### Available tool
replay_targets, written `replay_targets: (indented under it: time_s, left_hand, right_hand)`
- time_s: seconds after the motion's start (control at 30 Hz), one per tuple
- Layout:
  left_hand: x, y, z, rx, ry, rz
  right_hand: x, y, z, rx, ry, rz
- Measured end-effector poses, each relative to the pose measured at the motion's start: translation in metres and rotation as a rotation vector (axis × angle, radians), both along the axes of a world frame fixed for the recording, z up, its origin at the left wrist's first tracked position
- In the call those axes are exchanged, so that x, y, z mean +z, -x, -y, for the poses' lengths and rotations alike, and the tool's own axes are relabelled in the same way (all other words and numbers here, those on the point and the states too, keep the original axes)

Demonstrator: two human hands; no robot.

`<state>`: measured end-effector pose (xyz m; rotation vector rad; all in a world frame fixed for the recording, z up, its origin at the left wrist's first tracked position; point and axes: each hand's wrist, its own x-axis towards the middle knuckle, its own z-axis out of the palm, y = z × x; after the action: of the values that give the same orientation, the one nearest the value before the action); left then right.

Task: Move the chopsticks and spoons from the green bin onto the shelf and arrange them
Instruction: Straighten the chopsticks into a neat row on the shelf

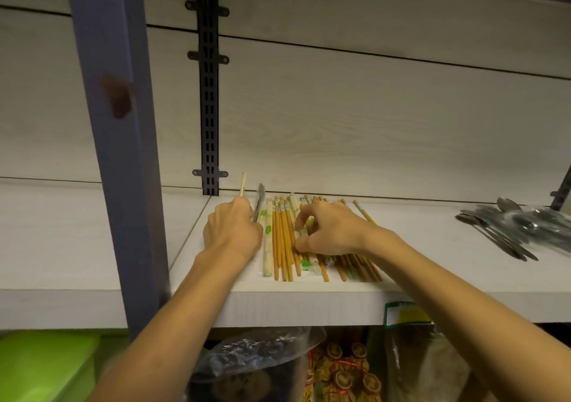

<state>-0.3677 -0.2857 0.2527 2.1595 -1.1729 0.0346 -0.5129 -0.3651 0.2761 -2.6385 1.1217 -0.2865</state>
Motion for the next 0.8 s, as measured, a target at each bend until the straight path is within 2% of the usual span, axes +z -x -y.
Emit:
replay_targets:
  time_s: [0.17, 0.33, 0.4, 0.6, 0.8]
  left_hand:
    - [0.001, 0.003, -0.002, -0.026, 0.045, -0.038]
    - [0.002, 0.004, -0.005, -0.012, 0.035, -0.077]
    - [0.002, 0.005, -0.007, -0.009, 0.020, -0.098]
    - [0.004, 0.005, -0.013, -0.047, -0.065, -0.148]
    - [0.003, 0.004, -0.013, -0.043, -0.022, -0.169]
  right_hand:
    - [-0.006, -0.008, -0.009, -0.032, 0.103, 0.024]
    - [-0.010, -0.006, -0.019, -0.038, 0.072, 0.292]
    - [-0.008, -0.009, -0.026, -0.025, 0.092, 0.334]
    - [-0.011, -0.029, -0.035, 0.026, 0.102, 0.236]
    - [-0.015, -0.029, -0.030, -0.004, 0.088, 0.186]
